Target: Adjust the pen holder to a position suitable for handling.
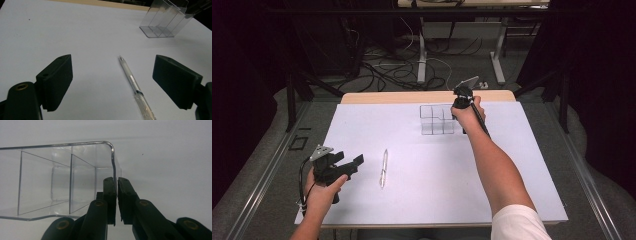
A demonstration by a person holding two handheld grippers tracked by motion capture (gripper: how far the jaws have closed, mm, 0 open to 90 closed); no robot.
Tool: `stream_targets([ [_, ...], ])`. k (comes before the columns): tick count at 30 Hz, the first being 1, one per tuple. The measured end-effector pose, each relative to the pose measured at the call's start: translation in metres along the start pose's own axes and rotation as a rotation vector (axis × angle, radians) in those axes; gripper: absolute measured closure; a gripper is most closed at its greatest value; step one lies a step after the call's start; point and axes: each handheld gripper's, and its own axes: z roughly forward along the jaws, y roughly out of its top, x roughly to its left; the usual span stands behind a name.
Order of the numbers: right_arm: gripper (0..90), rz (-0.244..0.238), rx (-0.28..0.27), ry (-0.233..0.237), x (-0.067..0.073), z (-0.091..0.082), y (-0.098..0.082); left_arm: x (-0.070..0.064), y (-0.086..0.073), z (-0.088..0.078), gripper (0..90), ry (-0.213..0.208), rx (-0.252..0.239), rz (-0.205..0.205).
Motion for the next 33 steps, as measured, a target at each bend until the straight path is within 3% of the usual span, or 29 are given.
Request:
stream_targets([
  [8,86.1,0.029,0.01,-0.031,0.005,-0.002,0.001,0.0,0.0,0.0,16.6,0.001,-0.001,0.0],
  [12,86.0,0.017,0.002,-0.025,0.005,-0.005,0.001,0.0,0.0,0.001,16.6,0.0,-0.002,0.002],
  [16,86.1,0.042,-0.004,-0.024,0.007,-0.008,0.0,0.0,0.0,0.001,16.6,0.001,-0.002,0.002],
  [30,87.9,0.033,0.003,-0.008,0.015,-0.022,-0.018,-0.001,0.0,0.0,16.6,0.002,-0.004,-0.001],
  [31,88.0,0.009,0.005,-0.015,0.014,-0.023,-0.019,-0.001,0.0,0.0,16.6,0.003,-0.007,-0.002],
  [33,88.0,0.021,0.009,-0.012,0.016,-0.025,-0.022,-0.001,0.0,-0.001,16.6,0.003,-0.006,-0.002],
])
